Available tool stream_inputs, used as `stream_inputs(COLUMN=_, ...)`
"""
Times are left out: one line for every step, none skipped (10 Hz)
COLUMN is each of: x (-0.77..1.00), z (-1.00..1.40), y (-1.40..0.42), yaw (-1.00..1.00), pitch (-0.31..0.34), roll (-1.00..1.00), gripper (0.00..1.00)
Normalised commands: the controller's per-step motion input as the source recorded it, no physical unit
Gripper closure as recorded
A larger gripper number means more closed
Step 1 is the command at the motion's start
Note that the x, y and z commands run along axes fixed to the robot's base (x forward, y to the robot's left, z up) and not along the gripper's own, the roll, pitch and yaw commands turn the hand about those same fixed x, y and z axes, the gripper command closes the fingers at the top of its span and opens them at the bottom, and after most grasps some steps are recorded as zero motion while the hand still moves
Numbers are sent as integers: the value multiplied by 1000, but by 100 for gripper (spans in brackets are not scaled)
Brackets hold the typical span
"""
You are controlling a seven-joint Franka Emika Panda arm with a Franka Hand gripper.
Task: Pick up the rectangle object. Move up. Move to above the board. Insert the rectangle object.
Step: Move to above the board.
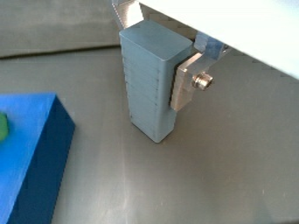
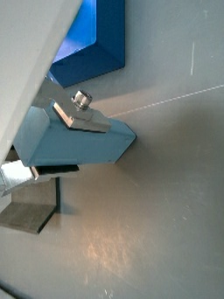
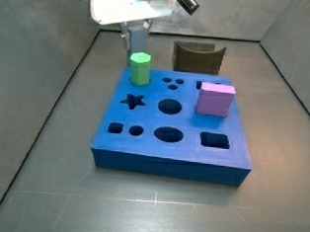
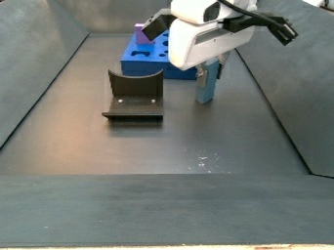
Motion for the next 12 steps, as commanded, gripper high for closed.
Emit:
stream_inputs(x=-172, z=1000, y=80, yaw=30, pitch=204, roll=-109, gripper=100)
stream_inputs(x=-159, z=1000, y=77, yaw=3, pitch=154, roll=-77, gripper=100)
stream_inputs(x=-155, z=1000, y=75, yaw=-15, pitch=120, roll=-46, gripper=100)
stream_inputs(x=-149, z=1000, y=73, yaw=-29, pitch=80, roll=-6, gripper=100)
stream_inputs(x=-144, z=1000, y=71, yaw=-33, pitch=65, roll=18, gripper=100)
stream_inputs(x=-141, z=1000, y=71, yaw=-33, pitch=63, roll=30, gripper=100)
stream_inputs(x=-134, z=1000, y=69, yaw=-34, pitch=53, roll=60, gripper=100)
stream_inputs(x=-130, z=1000, y=67, yaw=-31, pitch=54, roll=69, gripper=100)
stream_inputs(x=-122, z=1000, y=62, yaw=-21, pitch=54, roll=89, gripper=100)
stream_inputs(x=-119, z=1000, y=59, yaw=-16, pitch=53, roll=96, gripper=100)
stream_inputs(x=-109, z=1000, y=54, yaw=1, pitch=58, roll=103, gripper=100)
stream_inputs(x=-103, z=1000, y=51, yaw=8, pitch=60, roll=99, gripper=100)
